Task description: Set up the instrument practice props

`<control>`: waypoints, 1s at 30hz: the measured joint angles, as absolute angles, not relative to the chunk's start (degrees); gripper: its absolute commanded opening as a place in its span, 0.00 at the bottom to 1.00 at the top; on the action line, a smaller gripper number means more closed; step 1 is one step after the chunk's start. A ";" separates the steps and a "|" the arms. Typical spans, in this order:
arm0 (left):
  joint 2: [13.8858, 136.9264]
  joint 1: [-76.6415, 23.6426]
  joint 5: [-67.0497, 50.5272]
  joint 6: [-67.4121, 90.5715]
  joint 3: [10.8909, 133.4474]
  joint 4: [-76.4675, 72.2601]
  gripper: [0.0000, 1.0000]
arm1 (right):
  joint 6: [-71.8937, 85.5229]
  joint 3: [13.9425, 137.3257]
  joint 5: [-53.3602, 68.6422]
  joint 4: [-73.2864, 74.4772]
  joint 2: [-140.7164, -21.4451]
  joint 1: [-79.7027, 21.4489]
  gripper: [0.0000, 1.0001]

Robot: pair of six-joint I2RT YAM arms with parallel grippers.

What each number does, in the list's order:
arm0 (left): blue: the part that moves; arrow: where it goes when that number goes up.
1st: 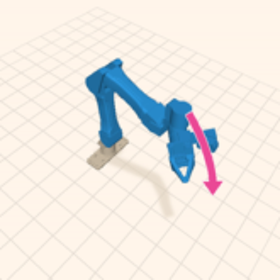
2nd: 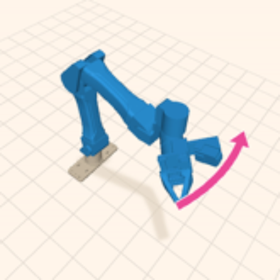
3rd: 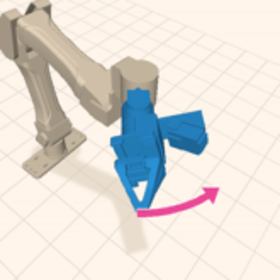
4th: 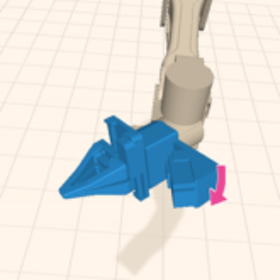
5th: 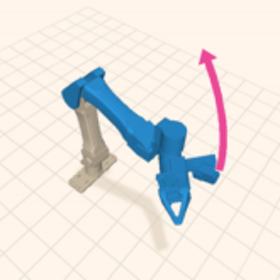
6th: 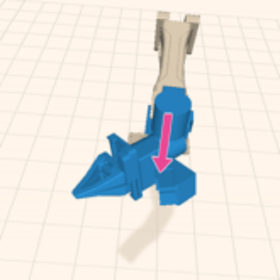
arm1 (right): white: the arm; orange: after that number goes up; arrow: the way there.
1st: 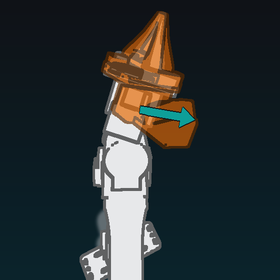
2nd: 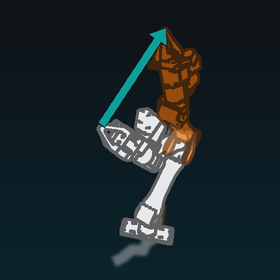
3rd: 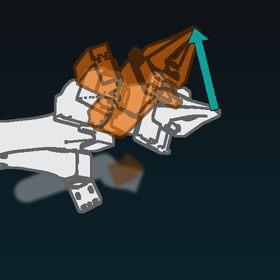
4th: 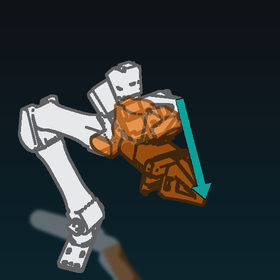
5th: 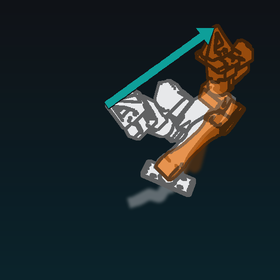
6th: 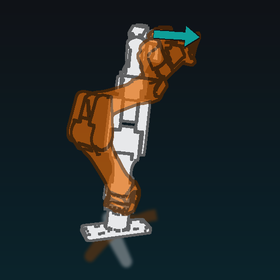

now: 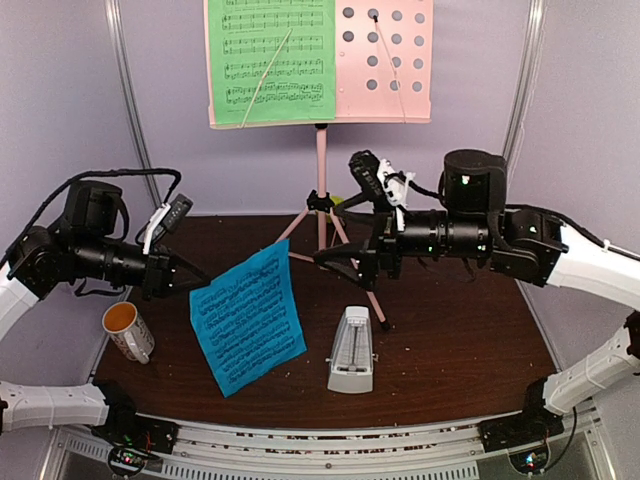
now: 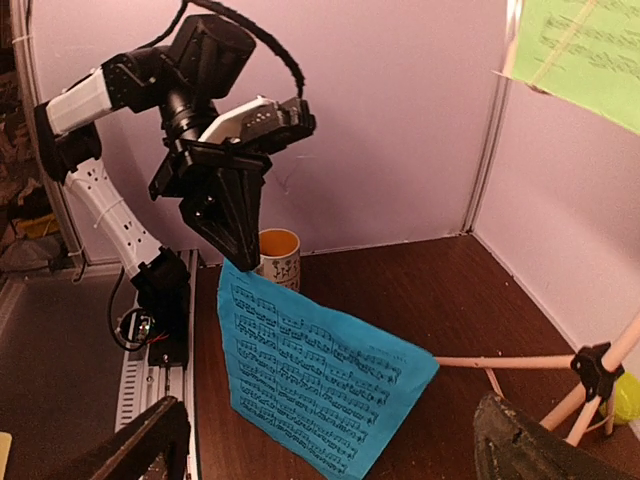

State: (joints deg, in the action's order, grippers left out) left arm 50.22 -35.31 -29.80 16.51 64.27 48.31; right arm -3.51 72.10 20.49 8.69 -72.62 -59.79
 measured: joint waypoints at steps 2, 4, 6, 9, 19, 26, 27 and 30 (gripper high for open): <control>50.65 -36.91 -31.00 16.10 65.01 48.47 0.00 | -9.17 79.09 20.80 12.51 -76.38 -62.41 1.00; 51.42 -38.13 -31.75 15.73 65.54 48.58 0.00 | -13.45 84.68 20.75 16.34 -79.66 -64.25 0.99; 52.69 -39.62 -32.27 15.27 66.17 48.75 0.00 | -17.78 90.08 20.62 20.03 -83.26 -65.82 0.97; 54.48 -41.69 -32.97 14.57 66.89 49.17 0.00 | -23.27 97.03 20.32 26.44 -88.97 -67.42 0.94; 56.29 -43.59 -35.05 13.15 69.17 49.80 0.00 | -32.40 102.96 16.78 38.39 -100.75 -69.12 0.64; 56.60 -43.62 -35.59 12.91 69.32 49.80 0.00 | -35.79 105.43 11.18 41.15 -103.83 -70.04 0.00; 56.58 -43.62 -35.57 12.93 69.32 49.74 0.00 | -35.59 105.58 10.63 41.30 -103.83 -70.19 0.00; 55.99 -43.62 -34.54 13.26 69.32 49.01 0.16 | -35.03 105.65 10.07 41.45 -103.50 -70.37 0.00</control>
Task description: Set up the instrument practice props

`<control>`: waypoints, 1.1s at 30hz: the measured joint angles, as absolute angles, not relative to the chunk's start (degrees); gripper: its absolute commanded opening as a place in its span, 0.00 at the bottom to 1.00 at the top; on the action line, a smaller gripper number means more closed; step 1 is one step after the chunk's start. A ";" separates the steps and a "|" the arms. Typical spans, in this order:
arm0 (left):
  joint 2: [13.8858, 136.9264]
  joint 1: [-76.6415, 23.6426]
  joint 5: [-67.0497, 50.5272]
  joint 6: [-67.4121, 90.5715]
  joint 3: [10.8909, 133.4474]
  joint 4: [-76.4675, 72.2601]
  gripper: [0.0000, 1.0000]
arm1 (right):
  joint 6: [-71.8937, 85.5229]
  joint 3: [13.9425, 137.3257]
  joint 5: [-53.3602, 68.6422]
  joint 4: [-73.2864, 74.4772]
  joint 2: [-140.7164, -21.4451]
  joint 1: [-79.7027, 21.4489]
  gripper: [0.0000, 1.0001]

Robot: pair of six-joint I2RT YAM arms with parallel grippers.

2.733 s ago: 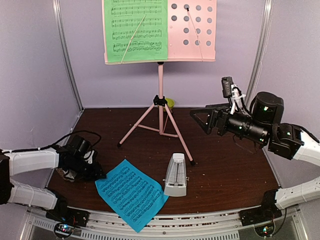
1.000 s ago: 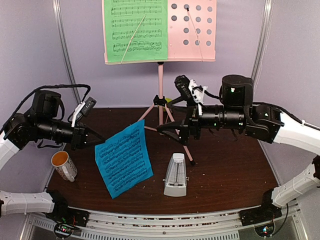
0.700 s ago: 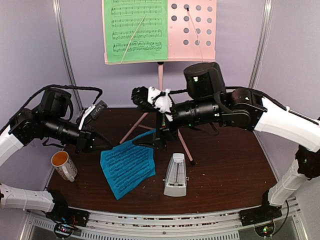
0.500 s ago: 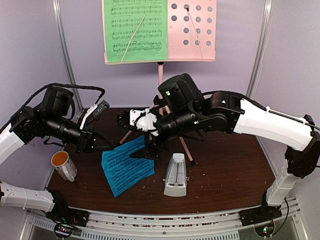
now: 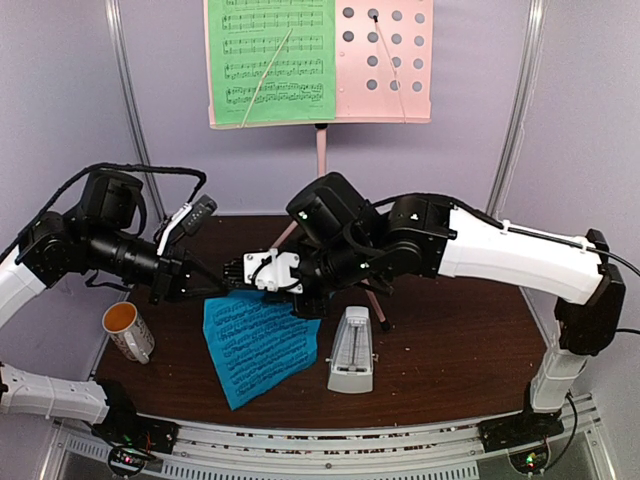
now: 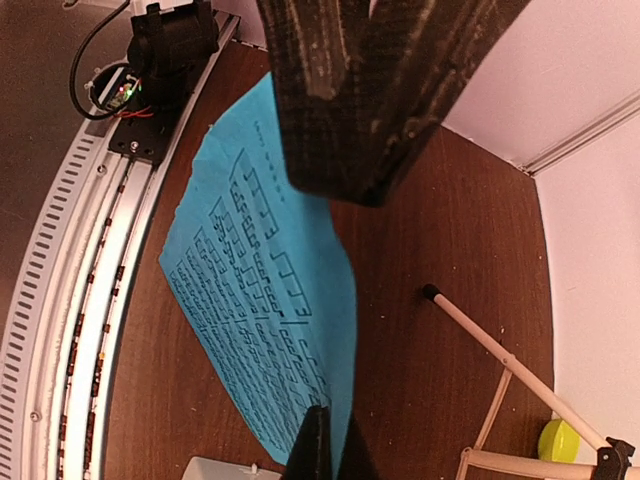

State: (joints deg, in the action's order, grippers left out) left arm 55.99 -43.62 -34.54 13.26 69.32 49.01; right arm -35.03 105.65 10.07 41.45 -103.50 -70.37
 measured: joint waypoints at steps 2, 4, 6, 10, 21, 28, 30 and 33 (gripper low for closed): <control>55.22 -43.62 -32.21 13.98 69.45 48.53 0.45 | -33.85 105.23 10.26 41.34 -102.72 -70.37 0.00; 54.33 -43.53 -29.52 14.94 70.06 47.62 0.69 | -31.92 103.92 11.20 41.21 -100.71 -70.22 0.00; 53.10 -43.22 -27.11 16.34 70.70 46.41 0.84 | -29.28 102.37 13.32 41.04 -97.56 -69.76 0.00; 50.00 -42.57 -21.32 18.74 72.18 43.83 0.98 | -22.83 100.62 18.35 39.35 -90.30 -68.07 0.00; 45.76 -41.93 -19.77 22.00 66.67 38.46 0.97 | -3.16 93.41 29.67 33.74 -76.84 -65.71 0.00; 44.73 -41.93 -23.27 23.75 61.10 34.39 0.92 | 4.14 92.40 33.50 33.63 -75.20 -64.45 0.00; 44.31 -41.93 -24.58 24.05 59.70 33.61 0.90 | 5.15 92.42 34.33 33.65 -74.61 -64.25 0.00; 43.59 -41.93 -26.41 24.47 57.98 32.36 0.88 | 6.28 92.97 35.51 33.87 -74.04 -64.10 0.00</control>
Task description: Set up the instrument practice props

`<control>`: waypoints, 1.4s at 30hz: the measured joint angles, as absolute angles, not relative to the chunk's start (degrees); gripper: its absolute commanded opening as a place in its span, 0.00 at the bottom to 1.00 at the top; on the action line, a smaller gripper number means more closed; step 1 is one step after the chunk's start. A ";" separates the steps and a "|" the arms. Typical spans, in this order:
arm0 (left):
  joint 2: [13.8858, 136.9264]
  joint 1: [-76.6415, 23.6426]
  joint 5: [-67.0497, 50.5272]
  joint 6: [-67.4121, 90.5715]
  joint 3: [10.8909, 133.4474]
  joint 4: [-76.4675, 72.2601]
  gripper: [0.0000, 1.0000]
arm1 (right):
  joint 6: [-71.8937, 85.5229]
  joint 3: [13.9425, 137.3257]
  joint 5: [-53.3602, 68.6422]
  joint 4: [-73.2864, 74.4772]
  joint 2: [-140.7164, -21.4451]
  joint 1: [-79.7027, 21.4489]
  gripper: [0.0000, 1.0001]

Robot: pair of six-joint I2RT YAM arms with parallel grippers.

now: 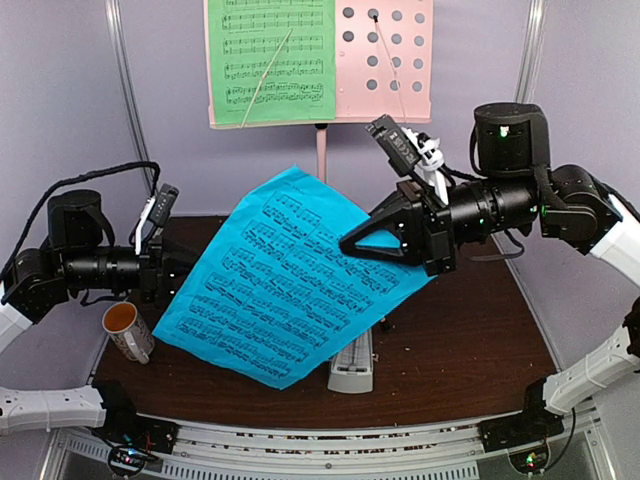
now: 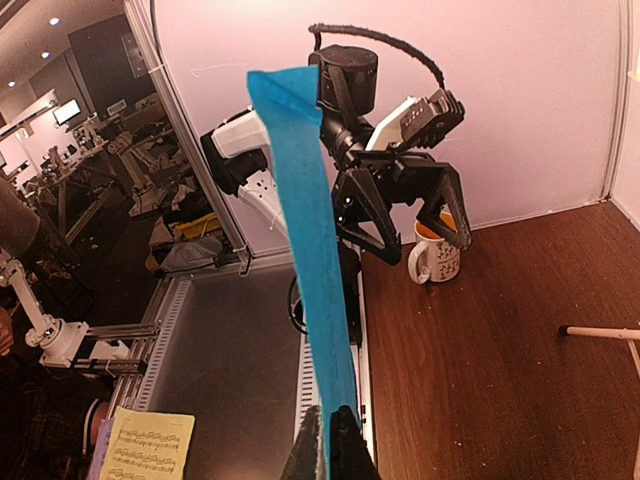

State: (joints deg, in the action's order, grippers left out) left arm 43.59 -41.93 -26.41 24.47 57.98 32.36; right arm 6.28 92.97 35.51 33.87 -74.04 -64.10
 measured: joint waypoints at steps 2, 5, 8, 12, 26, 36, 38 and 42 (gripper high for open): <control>42.92 -41.93 -27.46 24.67 56.99 31.66 0.87 | 6.92 93.71 36.25 33.93 -73.87 -63.83 0.00; 42.24 -41.93 -28.82 24.99 56.23 31.16 0.84 | 7.75 94.61 37.17 34.13 -73.47 -63.24 0.00; 41.65 -41.93 -30.68 25.50 55.09 29.65 0.82 | 8.34 96.05 38.35 34.28 -73.23 -62.54 0.00; 40.36 -42.48 -34.02 27.51 51.33 24.86 0.79 | 9.47 97.80 40.16 34.41 -73.03 -61.45 0.00; 46.30 -59.00 -35.03 26.74 50.72 19.42 0.72 | 18.55 98.28 47.16 27.92 -72.03 -56.86 0.00; 46.87 -61.63 -37.43 26.50 51.57 16.08 0.70 | 23.07 96.66 49.71 23.42 -71.72 -55.22 0.00; 46.94 -61.63 -37.60 26.50 51.66 15.90 0.70 | 23.81 96.07 50.02 22.61 -71.57 -55.05 0.00; 46.94 -61.65 -38.24 26.55 51.66 14.79 0.70 | 25.02 94.63 50.37 20.93 -71.16 -54.50 0.00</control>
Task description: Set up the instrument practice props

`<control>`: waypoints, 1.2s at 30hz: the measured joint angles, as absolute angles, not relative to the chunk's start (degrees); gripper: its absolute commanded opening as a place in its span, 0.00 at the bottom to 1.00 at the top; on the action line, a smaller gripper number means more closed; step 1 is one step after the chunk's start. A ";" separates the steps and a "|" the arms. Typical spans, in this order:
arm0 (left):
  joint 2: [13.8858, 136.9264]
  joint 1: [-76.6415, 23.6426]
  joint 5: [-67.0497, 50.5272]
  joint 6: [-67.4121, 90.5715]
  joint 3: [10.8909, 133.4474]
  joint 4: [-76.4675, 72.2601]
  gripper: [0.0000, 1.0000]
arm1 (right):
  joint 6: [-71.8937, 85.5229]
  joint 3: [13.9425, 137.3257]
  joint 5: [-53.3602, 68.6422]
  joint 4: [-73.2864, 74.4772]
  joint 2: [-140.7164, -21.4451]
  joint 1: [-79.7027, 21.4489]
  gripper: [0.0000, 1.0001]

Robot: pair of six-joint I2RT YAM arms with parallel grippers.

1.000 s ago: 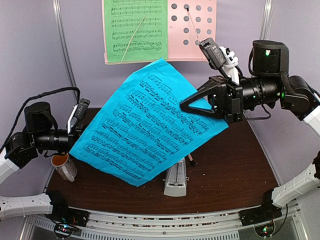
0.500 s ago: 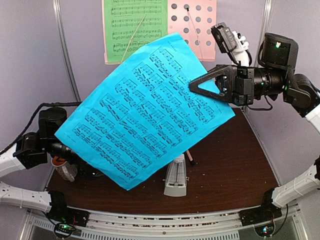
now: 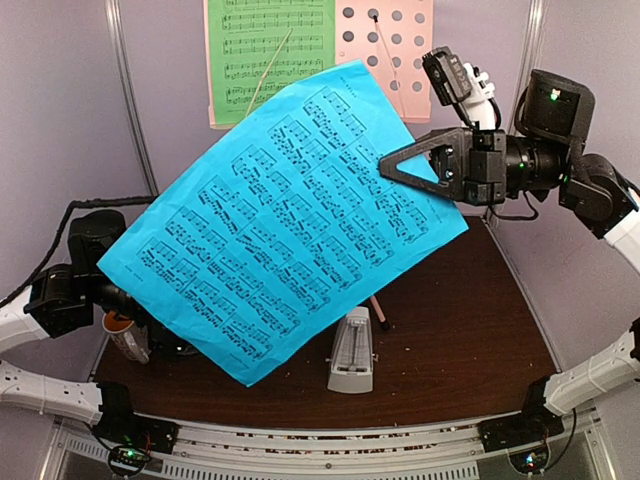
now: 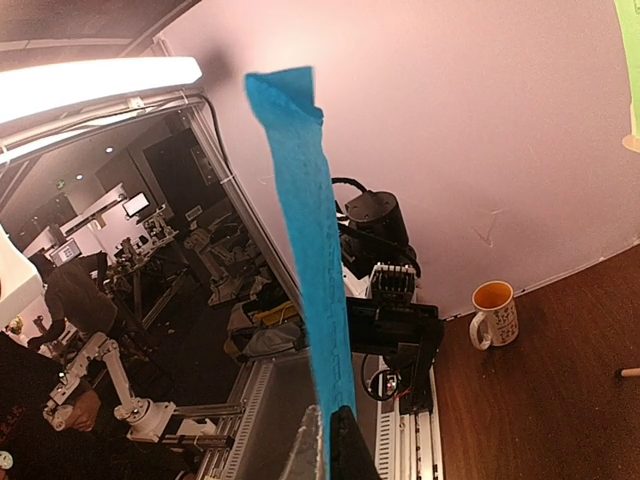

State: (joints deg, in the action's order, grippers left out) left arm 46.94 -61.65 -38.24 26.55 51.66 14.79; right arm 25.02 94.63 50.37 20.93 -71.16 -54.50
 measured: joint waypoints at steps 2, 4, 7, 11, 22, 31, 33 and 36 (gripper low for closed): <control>46.92 -61.78 -38.44 26.55 51.70 14.46 0.70 | 25.78 93.80 50.48 20.16 -70.83 -54.26 0.00; 46.92 -61.89 -38.74 26.65 51.77 14.11 0.70 | 26.44 92.77 50.61 18.94 -70.37 -54.02 0.00; 46.92 -61.95 -39.09 26.94 51.77 13.28 0.70 | 27.62 91.31 50.72 17.19 -69.73 -53.58 0.00; 46.89 -62.00 -39.48 27.22 51.77 12.91 0.69 | 29.52 90.02 51.05 14.83 -69.41 -53.06 0.00; 46.87 -62.48 -40.51 28.03 51.77 11.00 0.68 | 31.81 87.77 51.29 11.57 -68.38 -52.38 0.00; 44.64 -62.52 -39.11 31.22 48.69 2.22 0.85 | 36.75 78.70 50.26 1.76 -65.69 -51.13 0.00; 43.70 -62.61 -37.71 32.49 46.87 -1.23 0.91 | 39.09 75.22 48.93 -2.20 -64.77 -50.72 0.00; 43.07 -62.65 -35.57 34.13 44.49 -6.33 0.95 | 43.42 69.89 46.33 -9.67 -63.59 -50.30 0.00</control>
State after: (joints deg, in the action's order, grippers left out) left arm 43.07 -62.65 -35.57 34.13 44.49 -6.33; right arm 43.42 69.89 46.33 -9.67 -63.59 -50.30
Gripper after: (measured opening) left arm 0.917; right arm 0.009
